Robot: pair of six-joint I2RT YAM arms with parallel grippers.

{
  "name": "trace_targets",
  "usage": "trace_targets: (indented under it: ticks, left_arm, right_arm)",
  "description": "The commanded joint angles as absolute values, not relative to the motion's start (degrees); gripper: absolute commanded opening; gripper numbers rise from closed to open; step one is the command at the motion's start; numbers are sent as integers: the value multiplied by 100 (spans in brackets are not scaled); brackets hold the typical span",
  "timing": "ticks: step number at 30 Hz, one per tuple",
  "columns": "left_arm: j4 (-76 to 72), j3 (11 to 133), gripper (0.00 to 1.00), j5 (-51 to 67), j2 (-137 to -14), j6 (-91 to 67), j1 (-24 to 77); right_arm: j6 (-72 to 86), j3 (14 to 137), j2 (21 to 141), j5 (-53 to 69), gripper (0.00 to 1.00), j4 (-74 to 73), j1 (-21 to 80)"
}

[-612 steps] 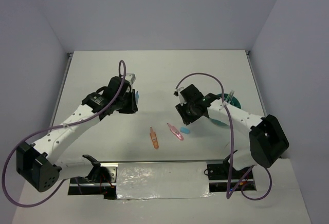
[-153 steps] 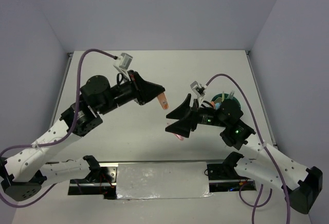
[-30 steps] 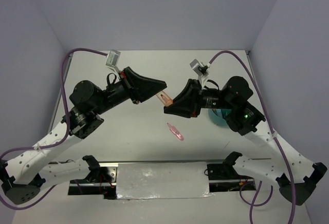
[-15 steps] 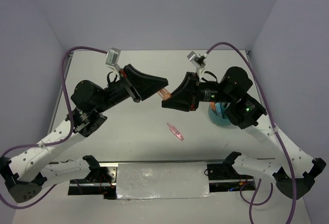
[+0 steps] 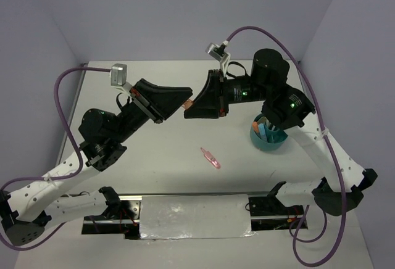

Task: Sort the stationery into containers
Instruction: Close the pen cap on the pen, then place the pen in the storage box.

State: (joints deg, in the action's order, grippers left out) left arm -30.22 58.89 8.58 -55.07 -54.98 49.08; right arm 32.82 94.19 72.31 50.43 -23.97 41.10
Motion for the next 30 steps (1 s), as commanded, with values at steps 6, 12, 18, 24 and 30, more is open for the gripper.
trace_targets:
  ticks: [6, 12, 18, 24, 30]
  left_arm:
    - [-797, 6089, 0, 1329, -5572, -4686, 5520]
    - [1043, 7756, 99, -1217, -5712, -4087, 5511]
    - [4620, 9649, 99, -4329, -6310, -5219, 5441]
    - [5071, 8757, 99, -4465, -5731, -5484, 5370]
    - [5273, 8271, 99, -3675, -5791, -5292, 5265]
  right_arm:
    - [3261, 8573, 7225, 3771, 0, -739, 3999]
    - [3217, 7219, 6514, 3227, 0, -1246, 3981]
    - [3866, 6198, 5530, 1589, 0, -2666, 3604]
    - [4939, 5845, 4369, -903, 0, -5513, 2298]
    - [5291, 5854, 3868, -2197, 0, -7039, 1189]
